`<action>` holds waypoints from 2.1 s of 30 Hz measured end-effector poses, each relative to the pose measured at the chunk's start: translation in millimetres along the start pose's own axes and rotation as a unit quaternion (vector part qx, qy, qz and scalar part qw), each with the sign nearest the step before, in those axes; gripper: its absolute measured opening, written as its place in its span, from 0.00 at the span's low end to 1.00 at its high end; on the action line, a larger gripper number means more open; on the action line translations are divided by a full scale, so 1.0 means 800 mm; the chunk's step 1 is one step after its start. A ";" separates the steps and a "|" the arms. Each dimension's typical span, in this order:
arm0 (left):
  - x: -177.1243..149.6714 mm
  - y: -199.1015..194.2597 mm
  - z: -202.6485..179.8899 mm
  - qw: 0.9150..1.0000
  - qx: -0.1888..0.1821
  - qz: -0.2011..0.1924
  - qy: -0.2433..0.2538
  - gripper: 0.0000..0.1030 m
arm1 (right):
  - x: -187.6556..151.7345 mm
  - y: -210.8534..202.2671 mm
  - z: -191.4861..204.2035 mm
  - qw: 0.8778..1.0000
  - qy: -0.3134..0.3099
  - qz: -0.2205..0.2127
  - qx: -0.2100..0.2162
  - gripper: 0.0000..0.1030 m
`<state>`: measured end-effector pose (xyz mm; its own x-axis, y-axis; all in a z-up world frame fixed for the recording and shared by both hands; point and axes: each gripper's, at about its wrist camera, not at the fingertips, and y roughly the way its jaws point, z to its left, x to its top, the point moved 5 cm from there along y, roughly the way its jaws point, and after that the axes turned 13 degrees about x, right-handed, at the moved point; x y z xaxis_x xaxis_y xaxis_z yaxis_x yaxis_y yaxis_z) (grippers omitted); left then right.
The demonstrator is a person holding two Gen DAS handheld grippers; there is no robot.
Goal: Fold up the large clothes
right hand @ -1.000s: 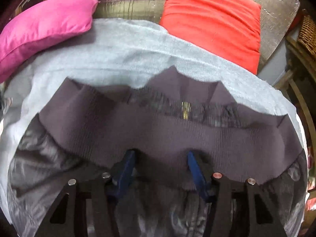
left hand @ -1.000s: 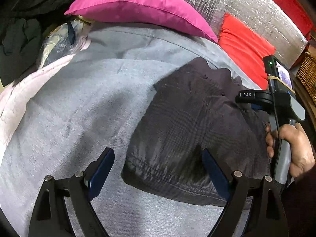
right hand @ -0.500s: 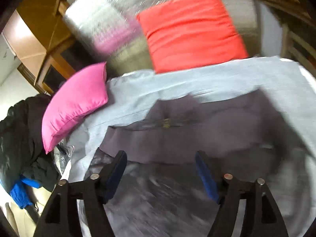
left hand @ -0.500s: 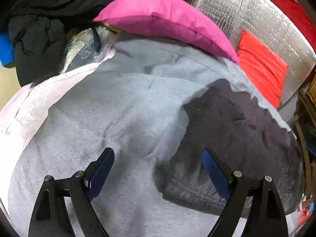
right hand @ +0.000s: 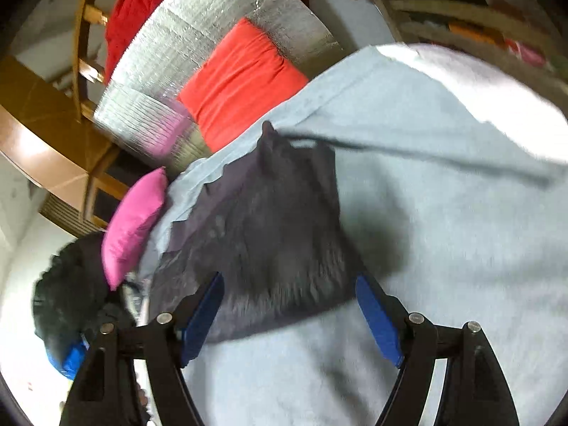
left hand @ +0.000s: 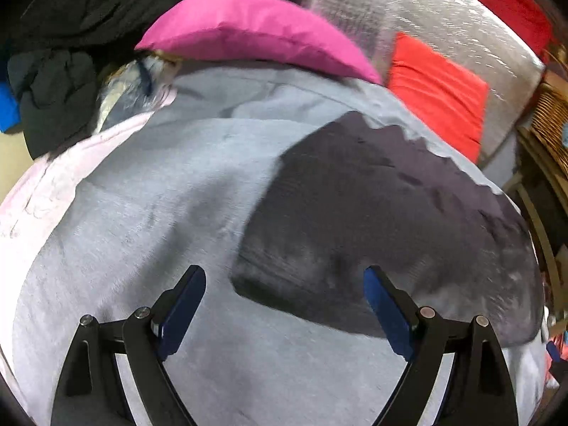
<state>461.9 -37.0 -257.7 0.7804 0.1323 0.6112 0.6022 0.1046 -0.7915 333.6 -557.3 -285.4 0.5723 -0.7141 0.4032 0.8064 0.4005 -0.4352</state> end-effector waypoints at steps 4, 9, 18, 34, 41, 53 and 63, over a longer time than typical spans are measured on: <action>-0.009 -0.024 -0.019 0.999 0.004 -0.039 0.036 0.88 | -0.011 0.001 0.011 0.999 -0.015 -0.022 0.022 0.78; -0.032 0.031 -0.026 0.997 0.026 0.026 0.067 0.88 | -0.008 0.031 0.033 0.997 -0.052 -0.031 0.041 0.77; -0.051 0.003 -0.002 0.998 0.010 0.049 0.031 0.88 | -0.017 0.066 -0.001 0.999 0.022 -0.004 0.037 0.78; -0.042 0.053 0.020 0.962 -0.161 0.104 -0.195 0.90 | -0.070 0.074 -0.029 0.990 0.126 0.021 0.062 0.83; -0.012 0.089 -0.003 0.960 -0.171 0.082 -0.205 0.90 | -0.038 0.104 -0.060 0.986 0.149 -0.008 0.080 0.83; 0.008 0.109 -0.008 0.949 -0.188 0.068 -0.243 0.74 | 0.017 0.134 -0.068 0.990 0.102 -0.059 0.080 0.85; 0.018 0.075 -0.014 0.961 -0.169 0.037 -0.217 0.38 | 0.012 0.120 -0.019 0.998 0.012 -0.066 0.010 0.41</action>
<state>511.4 -39.6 -296.3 0.7233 0.5334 0.4384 0.6256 -0.2376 -0.7431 414.4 -534.1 -335.4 0.4576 -0.7743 0.4370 0.8773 0.3135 -0.3633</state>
